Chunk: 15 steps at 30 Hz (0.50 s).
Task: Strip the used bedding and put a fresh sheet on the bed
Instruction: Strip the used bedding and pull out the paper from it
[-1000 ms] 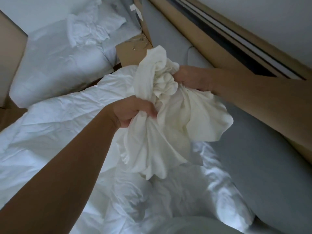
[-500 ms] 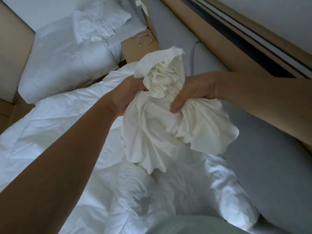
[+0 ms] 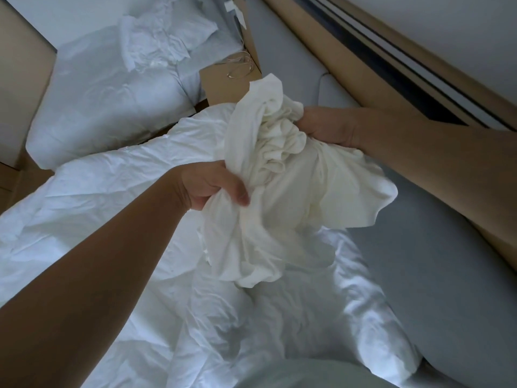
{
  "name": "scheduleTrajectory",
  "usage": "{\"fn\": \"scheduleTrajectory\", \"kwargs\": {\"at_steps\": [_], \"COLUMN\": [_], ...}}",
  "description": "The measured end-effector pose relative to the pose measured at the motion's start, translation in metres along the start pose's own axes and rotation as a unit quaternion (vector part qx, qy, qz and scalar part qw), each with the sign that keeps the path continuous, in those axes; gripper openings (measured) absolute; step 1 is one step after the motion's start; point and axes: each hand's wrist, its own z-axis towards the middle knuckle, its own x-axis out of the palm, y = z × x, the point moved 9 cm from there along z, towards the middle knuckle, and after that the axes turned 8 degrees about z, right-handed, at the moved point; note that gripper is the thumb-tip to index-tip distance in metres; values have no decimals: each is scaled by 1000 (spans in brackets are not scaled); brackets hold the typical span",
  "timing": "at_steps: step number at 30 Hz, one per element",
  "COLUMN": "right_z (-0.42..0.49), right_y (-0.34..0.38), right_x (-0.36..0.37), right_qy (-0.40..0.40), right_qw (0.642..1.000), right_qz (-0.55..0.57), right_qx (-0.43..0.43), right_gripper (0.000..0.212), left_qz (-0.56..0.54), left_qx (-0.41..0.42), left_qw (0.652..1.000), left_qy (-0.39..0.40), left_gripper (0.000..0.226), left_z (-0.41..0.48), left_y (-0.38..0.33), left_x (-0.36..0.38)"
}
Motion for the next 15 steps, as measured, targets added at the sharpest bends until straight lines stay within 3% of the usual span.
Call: {"fn": "scheduleTrajectory", "kwargs": {"at_steps": [4,7,8,10,15], "right_z": [-14,-40,-45,-49,-40], "right_y": [-21,-38,-40,-40,-29], "right_x": [27,59,66,73,61], "right_qy": [137,251,268,279,195], "right_qw": [975,931,925,927,961], "right_qz": [84,71,60,41,64], "right_qx": [155,255,263,247,185], "right_gripper": [20,58,61,56,43], "left_qz": [-58,-22,-13,-13,-36], "left_qx": [87,122,119,119,151], "left_qw": [987,982,982,983,980], "left_qy": [-121,-144,-147,-141,-123], "left_gripper": [36,26,33,43,38], "left_z": [-13,-16,-14,-7,-6], "left_y": [-27,-46,-48,-47,-50], "left_x": [-35,-35,-34,-27,-24]}}
